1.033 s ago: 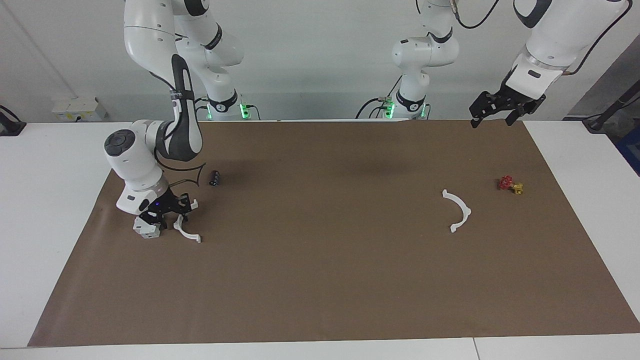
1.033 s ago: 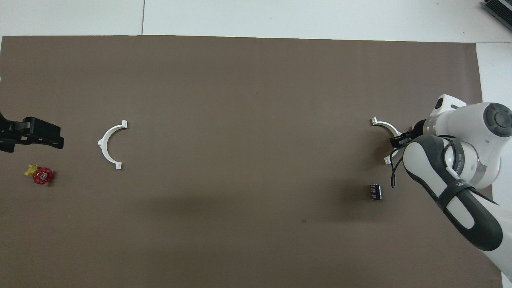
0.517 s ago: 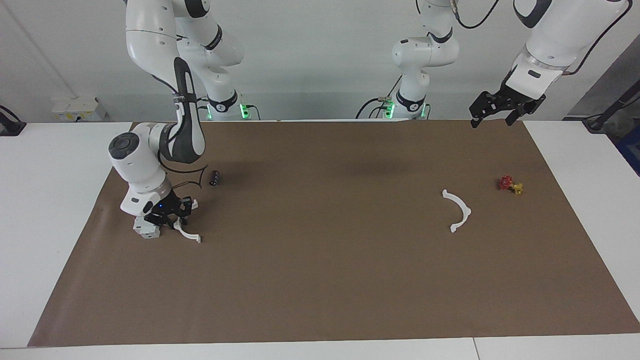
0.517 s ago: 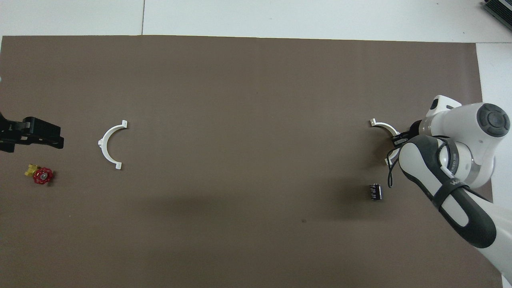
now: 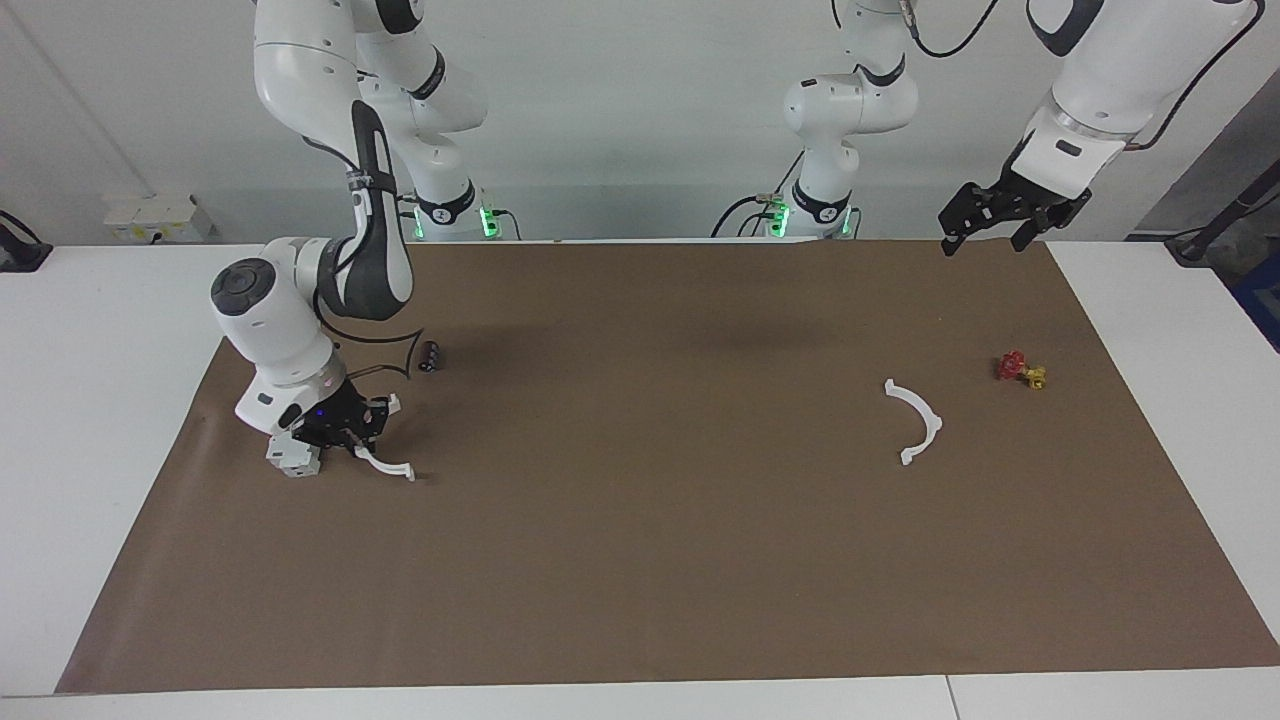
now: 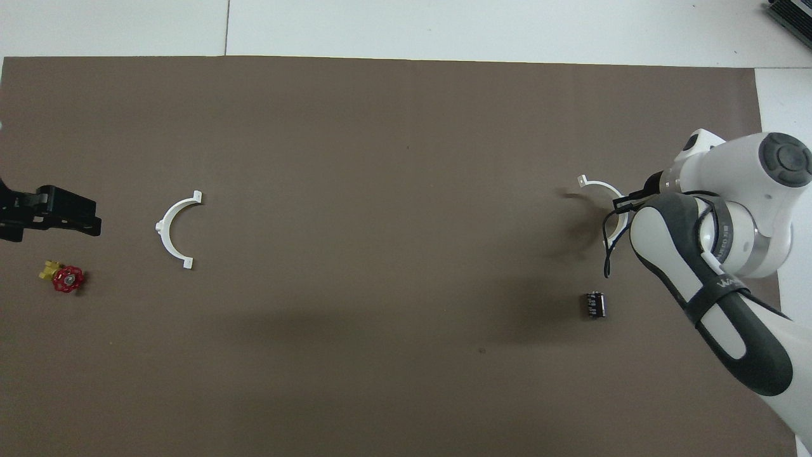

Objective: Assemble drain pipe with both arms
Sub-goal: 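Carry the half-ring with the right gripper toward the table center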

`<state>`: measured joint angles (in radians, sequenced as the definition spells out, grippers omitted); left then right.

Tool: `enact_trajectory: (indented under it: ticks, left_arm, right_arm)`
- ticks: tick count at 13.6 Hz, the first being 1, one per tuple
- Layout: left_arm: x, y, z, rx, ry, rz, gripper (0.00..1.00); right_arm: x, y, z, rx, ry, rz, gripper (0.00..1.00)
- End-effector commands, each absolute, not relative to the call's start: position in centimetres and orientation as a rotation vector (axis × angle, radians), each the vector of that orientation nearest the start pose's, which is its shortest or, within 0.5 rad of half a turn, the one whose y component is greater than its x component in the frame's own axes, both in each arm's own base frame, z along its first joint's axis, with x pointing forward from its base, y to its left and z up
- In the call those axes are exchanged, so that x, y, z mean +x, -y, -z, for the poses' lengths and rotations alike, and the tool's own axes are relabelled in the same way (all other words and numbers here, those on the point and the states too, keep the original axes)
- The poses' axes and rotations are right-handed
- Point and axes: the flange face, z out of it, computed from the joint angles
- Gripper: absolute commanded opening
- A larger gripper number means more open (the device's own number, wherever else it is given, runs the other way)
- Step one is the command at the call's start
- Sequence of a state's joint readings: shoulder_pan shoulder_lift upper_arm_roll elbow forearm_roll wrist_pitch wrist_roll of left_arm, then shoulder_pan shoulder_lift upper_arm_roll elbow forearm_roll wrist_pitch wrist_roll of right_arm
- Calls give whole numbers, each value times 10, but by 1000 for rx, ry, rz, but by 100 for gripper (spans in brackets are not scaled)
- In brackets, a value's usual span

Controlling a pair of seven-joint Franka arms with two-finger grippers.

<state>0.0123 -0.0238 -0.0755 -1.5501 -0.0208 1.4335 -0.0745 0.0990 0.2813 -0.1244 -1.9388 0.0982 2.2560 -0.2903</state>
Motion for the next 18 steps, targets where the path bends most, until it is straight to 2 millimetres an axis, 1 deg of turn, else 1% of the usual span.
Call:
enact_trajectory:
  ticks: [1,2,4,5,6,7,9,10,11,13,14,15,16,18]
  left_arm:
    - [523,35,-637,-3161,37,-146,100]
    - [523,35,-637,-3161,37,-146,100]
    - [523,35,-637,-3161,37,-146,100]
    - [523,35,-637,-3161,37,-146,100]
    - [523,35,-637,-3163,37,-147,100]
    - [523,35,-637,-3161,37,-146,100]
    - [523,35,-637,-3161,37,-146,100]
    - [523,35,-637,-3161,37,-146,100]
    - [523,35,-637,-3161,35,-146,100]
    - [523,35,-637,-3161,37,-146,100]
    - [523,35,-637,-3161,37,-146,100]
    - [523,35,-637,-3163,37,-147,100]
    - [523,35,-637,-3161,35,-146,100]
    - [523,35,-637,-3161,37,-146,100]
  right_arm:
    - [625,-60,-377,-3091,165,39,0]
    - [623,-94,-380,-3092,110,39,0]
    - [612,-161,-381,-3089,-6,49,0]
    - [605,-188,-382,-3084,-61,55,0]
    - [601,-211,-384,-3079,-104,57,0]
    - [596,-230,-381,-3076,-159,59,0]
    - [590,-259,-364,-3073,-236,56,0]
    - [585,-282,-355,-3078,-220,50,0]
    - [583,-300,-348,-3078,-214,61,0]
    - [577,-326,-334,-3071,-209,85,0]
    - [573,-334,-326,-3073,-204,86,0]
    - [569,-341,-317,-3081,-185,87,0]
    - [566,-344,-312,-3089,-155,110,0]
    - [560,-348,-306,-3102,-130,108,0]
